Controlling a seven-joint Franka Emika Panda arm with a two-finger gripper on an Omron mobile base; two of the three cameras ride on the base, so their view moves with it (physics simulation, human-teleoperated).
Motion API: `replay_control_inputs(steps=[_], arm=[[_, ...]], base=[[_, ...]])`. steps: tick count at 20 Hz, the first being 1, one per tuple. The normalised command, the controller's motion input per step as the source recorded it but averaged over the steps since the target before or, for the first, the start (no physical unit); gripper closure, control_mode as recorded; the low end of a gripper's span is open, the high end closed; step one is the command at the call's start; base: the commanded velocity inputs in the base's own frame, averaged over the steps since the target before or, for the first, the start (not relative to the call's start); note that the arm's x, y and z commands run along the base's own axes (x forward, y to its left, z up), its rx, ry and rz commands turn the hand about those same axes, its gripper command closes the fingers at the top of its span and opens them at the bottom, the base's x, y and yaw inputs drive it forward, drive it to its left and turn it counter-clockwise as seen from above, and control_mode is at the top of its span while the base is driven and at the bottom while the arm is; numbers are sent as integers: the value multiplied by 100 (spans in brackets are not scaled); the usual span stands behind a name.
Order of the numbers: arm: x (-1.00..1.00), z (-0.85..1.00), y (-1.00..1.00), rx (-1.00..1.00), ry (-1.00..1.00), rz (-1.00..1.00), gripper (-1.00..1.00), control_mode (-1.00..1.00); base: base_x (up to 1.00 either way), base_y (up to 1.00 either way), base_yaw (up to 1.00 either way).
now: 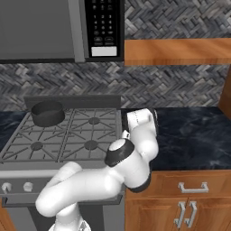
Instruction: Turn on the burner for the pot on the stove. Wait thirty seconds for the pot to heat up. Then add the bell pepper to the pot.
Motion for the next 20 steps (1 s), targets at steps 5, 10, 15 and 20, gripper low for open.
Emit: replay_control_inputs(steps=[5, 10, 15, 20], arm=[[66, 0, -19, 3, 15, 0, -100, -100], [69, 0, -12, 1, 7, 0, -100, -100], [62, -1, -3, 0, 11, -1, -100, -100], [54, -23, 0, 0, 30, -8, 100, -100]], base=[[0, 0, 0], [0, 0, 0], [0, 0, 0], [0, 0, 0]])
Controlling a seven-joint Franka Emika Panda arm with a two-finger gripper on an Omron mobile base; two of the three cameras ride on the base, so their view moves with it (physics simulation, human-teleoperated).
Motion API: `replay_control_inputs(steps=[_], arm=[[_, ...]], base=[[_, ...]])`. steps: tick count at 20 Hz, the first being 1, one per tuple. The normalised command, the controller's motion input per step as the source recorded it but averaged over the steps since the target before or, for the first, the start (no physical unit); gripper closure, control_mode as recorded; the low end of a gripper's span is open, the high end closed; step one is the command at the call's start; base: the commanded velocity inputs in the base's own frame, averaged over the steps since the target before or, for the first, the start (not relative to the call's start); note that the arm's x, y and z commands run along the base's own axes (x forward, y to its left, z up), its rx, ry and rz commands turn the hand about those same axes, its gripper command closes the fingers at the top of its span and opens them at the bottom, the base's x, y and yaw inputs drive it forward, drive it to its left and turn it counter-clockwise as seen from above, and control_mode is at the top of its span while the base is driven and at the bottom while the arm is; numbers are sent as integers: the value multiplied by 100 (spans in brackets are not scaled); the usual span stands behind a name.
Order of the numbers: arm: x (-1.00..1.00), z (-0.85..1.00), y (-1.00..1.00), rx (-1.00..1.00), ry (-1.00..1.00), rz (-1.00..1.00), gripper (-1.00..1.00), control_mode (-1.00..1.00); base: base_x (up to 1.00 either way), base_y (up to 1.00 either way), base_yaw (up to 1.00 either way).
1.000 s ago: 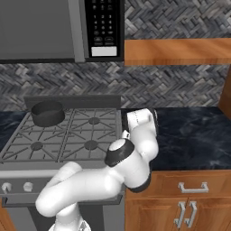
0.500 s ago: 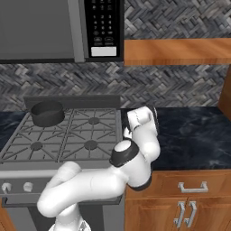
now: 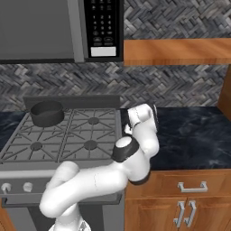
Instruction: Turn on the burner for the pot on the stove. Wait thirty seconds for the pot to heat up. Then add the bell pepper to the pot.
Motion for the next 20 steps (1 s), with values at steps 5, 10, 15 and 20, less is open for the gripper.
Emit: replay_control_inputs(steps=[5, 10, 15, 20], arm=[[52, -4, -7, 0, 33, -9, 100, -100], [19, 0, -5, 0, 26, -11, 100, -100], [-51, 2, 21, -1, -11, 0, 100, -100], [-13, 41, 96, -8, -3, 8, 100, -100]], base=[[0, 0, 0], [0, 0, 0], [0, 0, 0], [0, 0, 0]])
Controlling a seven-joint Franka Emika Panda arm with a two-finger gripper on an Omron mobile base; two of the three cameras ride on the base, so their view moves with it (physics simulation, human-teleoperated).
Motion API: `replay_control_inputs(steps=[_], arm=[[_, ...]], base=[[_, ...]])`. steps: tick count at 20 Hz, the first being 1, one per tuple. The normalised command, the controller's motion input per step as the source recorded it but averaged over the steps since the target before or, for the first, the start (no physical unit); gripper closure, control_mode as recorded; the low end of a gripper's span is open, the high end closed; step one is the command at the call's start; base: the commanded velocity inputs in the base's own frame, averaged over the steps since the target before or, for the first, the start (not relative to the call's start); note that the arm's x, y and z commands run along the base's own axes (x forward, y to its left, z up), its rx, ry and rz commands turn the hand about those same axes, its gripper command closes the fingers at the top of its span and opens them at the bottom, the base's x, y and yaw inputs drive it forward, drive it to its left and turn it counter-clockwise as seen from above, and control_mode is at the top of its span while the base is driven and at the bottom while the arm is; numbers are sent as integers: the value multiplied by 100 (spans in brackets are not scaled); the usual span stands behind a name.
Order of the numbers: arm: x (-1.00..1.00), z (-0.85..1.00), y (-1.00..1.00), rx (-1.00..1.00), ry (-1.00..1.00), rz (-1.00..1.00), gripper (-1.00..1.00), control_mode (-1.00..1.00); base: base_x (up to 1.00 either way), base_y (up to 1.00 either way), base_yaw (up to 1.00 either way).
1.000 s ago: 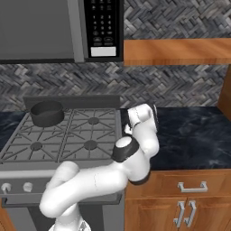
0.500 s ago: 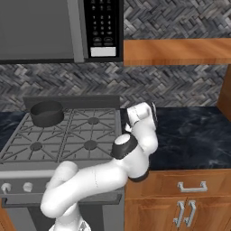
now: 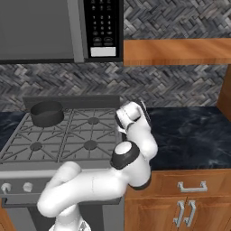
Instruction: Turn on the burner for the pot on the stove. Wait thirty seconds for the pot to heat up. Then add the bell pepper to the pot.
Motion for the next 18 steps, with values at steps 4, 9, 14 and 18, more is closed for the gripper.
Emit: replay_control_inputs(steps=[4, 9, 14, 18], arm=[[-3, 98, 81, -13, -13, 13, 100, -100], [-5, 98, 61, -14, -5, 12, 100, -100], [-28, 86, 56, -7, 1, 11, 100, -100], [-33, 97, 39, -9, 6, 9, 100, -100]], base=[[0, 0, 0], [0, 0, 0], [0, 0, 0], [0, 0, 0]])
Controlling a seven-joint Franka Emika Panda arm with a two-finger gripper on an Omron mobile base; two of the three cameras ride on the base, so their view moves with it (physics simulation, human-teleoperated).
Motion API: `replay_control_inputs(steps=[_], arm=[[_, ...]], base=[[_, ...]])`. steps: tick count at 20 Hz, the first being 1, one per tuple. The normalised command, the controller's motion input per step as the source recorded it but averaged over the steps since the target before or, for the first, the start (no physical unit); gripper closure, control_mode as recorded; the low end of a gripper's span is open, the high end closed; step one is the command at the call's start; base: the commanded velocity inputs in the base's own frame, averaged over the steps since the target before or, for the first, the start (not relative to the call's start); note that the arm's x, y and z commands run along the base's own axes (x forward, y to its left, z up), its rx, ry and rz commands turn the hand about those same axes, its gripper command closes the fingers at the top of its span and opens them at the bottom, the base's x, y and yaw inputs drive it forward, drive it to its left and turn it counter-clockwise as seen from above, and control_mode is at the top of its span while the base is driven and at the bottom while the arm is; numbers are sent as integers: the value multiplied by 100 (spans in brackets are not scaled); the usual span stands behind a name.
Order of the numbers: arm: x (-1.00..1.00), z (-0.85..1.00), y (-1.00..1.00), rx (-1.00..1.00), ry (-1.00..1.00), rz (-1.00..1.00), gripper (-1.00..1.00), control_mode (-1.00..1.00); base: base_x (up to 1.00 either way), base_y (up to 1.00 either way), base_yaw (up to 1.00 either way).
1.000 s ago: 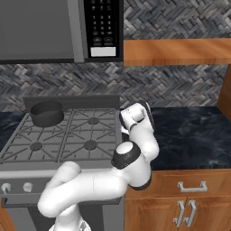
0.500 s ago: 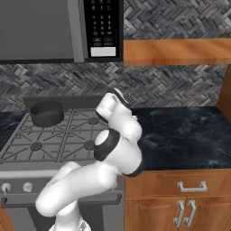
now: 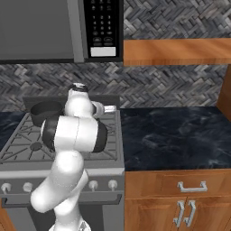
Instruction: Turn on the burner for the pot on the stove. Wait thirty seconds for the pot to heat up. Then add the bell pepper to the pot.
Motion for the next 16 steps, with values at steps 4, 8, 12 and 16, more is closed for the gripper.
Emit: replay_control_inputs(steps=[4, 8, 12, 16], arm=[[-20, 91, 34, -9, 9, 7, 100, -100], [-21, 82, 20, -8, 1, 2, 100, -100], [-19, 85, 15, -5, 0, 0, 100, -100], [-24, 53, 29, -1, 0, 0, 100, -100]], base=[[0, 0, 0], [0, 0, 0], [0, 0, 0], [0, 0, 0]])
